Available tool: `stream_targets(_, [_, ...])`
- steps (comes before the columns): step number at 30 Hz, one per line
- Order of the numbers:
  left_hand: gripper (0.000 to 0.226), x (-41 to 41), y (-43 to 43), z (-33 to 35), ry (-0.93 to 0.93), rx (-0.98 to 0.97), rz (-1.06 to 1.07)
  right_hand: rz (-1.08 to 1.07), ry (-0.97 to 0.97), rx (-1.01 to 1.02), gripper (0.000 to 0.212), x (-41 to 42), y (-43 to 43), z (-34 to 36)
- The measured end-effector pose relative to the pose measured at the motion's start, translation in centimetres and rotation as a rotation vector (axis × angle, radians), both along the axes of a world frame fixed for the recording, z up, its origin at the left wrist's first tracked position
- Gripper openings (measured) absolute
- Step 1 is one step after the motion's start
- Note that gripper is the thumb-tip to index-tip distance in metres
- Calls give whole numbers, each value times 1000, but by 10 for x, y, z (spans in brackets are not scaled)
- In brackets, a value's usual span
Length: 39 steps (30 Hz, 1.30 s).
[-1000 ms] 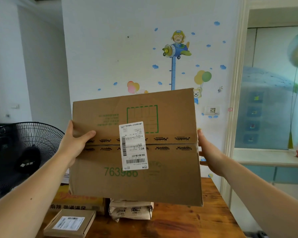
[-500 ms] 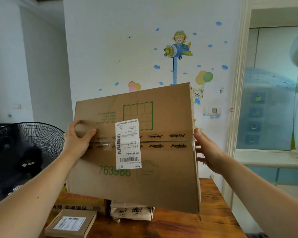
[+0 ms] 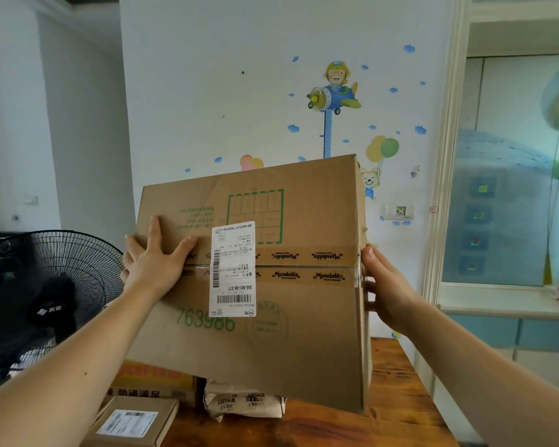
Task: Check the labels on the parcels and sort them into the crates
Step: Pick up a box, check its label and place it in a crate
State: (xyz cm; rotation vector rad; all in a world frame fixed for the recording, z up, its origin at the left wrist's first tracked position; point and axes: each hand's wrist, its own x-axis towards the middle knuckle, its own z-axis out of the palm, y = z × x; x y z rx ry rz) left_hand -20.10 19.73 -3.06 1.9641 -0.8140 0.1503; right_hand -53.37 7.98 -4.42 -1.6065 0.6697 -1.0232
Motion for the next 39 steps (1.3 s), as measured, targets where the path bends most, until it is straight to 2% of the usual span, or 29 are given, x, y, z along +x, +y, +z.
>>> stream_targets(3, [85,-8,-2,1,-4,-5,-14,18,-29,-43,69,2,1,1])
stream_targets(6, [87,-41,-15,6,-20,-120,-224,11,-73,-88,33,18,10,0])
stream_targets(8, [77,-68,-21,10,-8,-213,-416,-20,-17,-165,45,32,17,-1])
stream_targets(9, [73,-77,-22,10,11,-237,-484,-35,5,-204,65,38,19,-1])
stream_targets(10, [77,-81,-23,9,27,-252,-529,-57,33,-229,84,40,19,-1])
stream_targets(12, [88,-83,-21,4,69,-258,-569,-111,76,-258,101,37,20,0])
stream_targets(16, [79,-87,-20,3,63,-278,-589,-125,54,-261,93,29,20,3])
stream_targets(20, [72,-93,-19,12,30,-328,-570,-137,36,-222,118,28,17,9])
stream_targets(23, [41,-104,-16,17,2,-413,-493,-196,62,-248,114,29,15,11])
stream_targets(24, [40,-105,-15,19,-11,-422,-483,-214,65,-271,109,31,15,11])
stream_targets(25, [46,-106,-14,20,-16,-408,-513,-234,69,-292,109,31,16,11])
stream_targets(27, [80,-107,-11,23,36,-324,-653,-261,64,-321,108,32,18,12])
stream_targets(29, [99,-108,-5,25,160,-265,-761,-268,44,-345,92,32,20,12])
stream_targets(31, [83,-106,-1,26,264,-296,-842,-244,10,-332,91,32,19,13])
stream_targets(34, [37,-106,4,24,335,-344,-869,-155,-55,-235,83,29,19,19])
stream_targets(37, [24,-110,9,24,465,-404,-894,-50,-155,-132,61,28,23,27])
stream_targets(39, [22,-112,8,23,507,-440,-881,-63,-144,-127,54,32,26,30])
